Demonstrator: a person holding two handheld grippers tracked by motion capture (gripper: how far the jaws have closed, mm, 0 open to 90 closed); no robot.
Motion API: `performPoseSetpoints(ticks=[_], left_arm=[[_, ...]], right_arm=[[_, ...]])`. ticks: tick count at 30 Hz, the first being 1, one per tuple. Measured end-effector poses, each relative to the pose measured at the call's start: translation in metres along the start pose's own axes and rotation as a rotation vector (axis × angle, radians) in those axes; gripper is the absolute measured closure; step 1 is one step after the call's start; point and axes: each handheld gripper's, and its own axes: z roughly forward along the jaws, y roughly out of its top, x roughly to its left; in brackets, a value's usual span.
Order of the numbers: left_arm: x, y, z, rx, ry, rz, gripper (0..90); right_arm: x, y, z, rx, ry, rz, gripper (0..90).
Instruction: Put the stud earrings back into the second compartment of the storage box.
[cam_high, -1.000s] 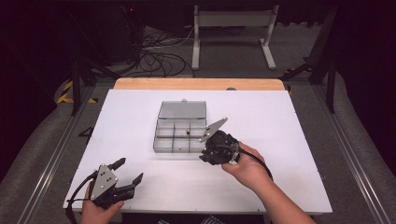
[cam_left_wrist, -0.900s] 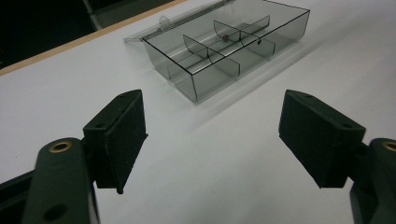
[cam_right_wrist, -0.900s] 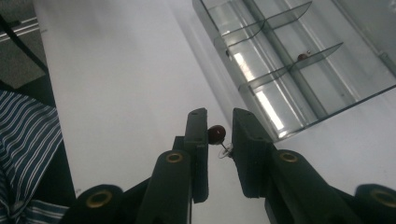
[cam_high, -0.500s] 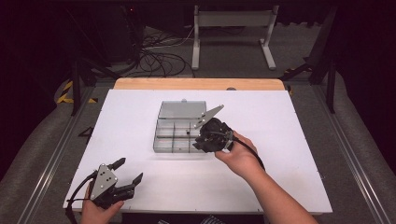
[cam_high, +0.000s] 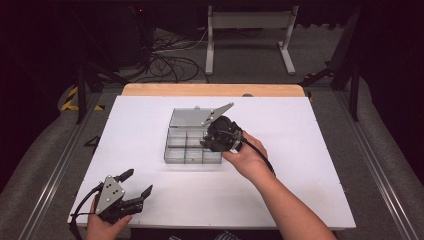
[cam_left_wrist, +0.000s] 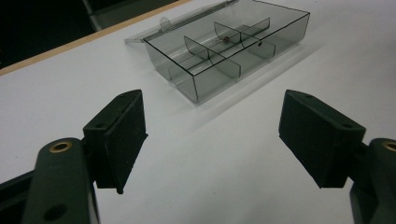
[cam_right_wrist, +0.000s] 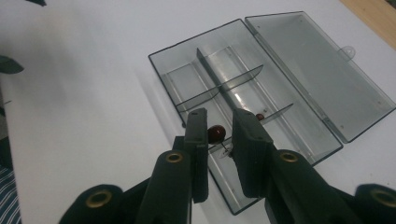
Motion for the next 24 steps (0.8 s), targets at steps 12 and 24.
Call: performPoseSetpoints(ticks=[12,24], left_arm=[[0.0,0.0,0.0,-0.001,-0.005,-0.003,23.4],[0.001,0.0,0.0,-0.001,-0.008,-0.006,23.4]], right_arm=[[-0.017,0.014,0.019,-0.001,-0.05,0.023,77.0],[-0.038,0.016,0.047,-0.001,-0.072,0.079,76.9]])
